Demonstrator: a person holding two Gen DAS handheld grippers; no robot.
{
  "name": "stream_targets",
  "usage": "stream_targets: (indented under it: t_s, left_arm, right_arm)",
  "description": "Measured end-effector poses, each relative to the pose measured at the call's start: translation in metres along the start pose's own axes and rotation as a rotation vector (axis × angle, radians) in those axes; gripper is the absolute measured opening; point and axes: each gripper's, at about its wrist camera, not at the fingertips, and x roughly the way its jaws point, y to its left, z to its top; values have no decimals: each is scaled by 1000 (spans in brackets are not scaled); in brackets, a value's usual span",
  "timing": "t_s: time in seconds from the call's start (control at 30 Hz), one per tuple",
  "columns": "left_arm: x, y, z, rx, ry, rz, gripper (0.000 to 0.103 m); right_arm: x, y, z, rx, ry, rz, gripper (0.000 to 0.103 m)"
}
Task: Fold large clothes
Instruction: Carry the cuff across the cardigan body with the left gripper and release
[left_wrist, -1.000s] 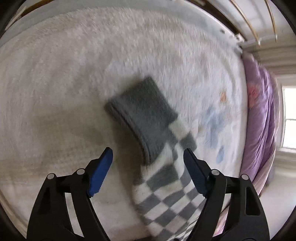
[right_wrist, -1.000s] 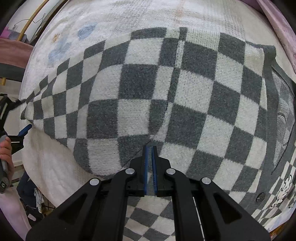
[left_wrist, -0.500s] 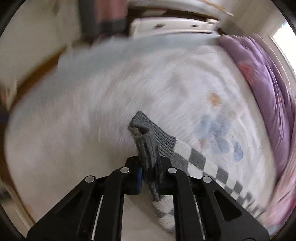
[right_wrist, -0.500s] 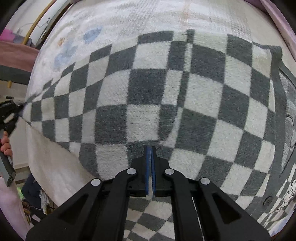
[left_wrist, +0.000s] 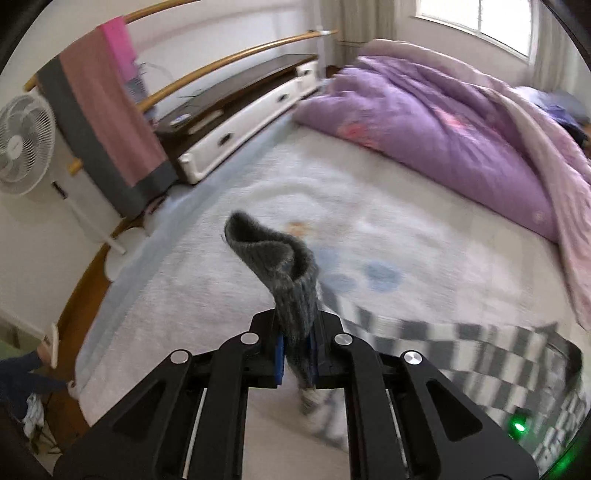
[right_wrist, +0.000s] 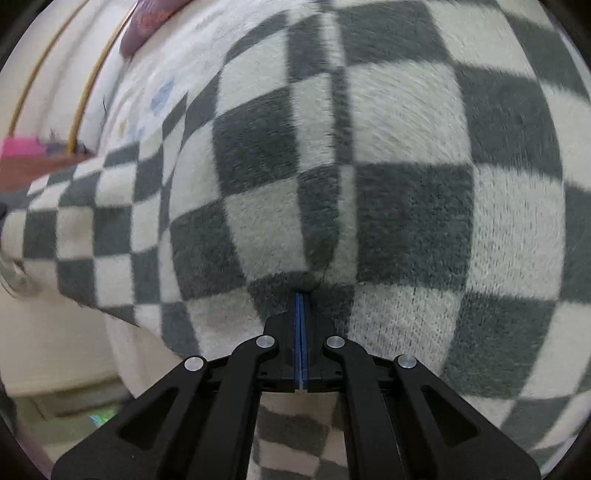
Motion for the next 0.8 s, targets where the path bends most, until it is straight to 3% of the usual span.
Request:
stream_targets:
  t_s: [0.27,0.4,0.53,0.6,0.8]
  left_arm:
    - [-45,-125,-24,124,-7,-162,9]
    - [-58,-186,-46,206,10,-185,9]
    - [-71,-254,-80,319,31,-215,9]
    - [-77,-284,-97,366,39,-229,9]
    - [-83,-375,-162,494,76,-253,9]
  right_arm:
    - [-3,-16,-8,108,-29,81,0]
    - [-32,-30,-14,203,-45,228,0]
    - [-82,-65,-30,264,-120,273,0]
    - [-109,-92,-41,306,-157,247,0]
    - [-190,-176,-77,311,-257,44,0]
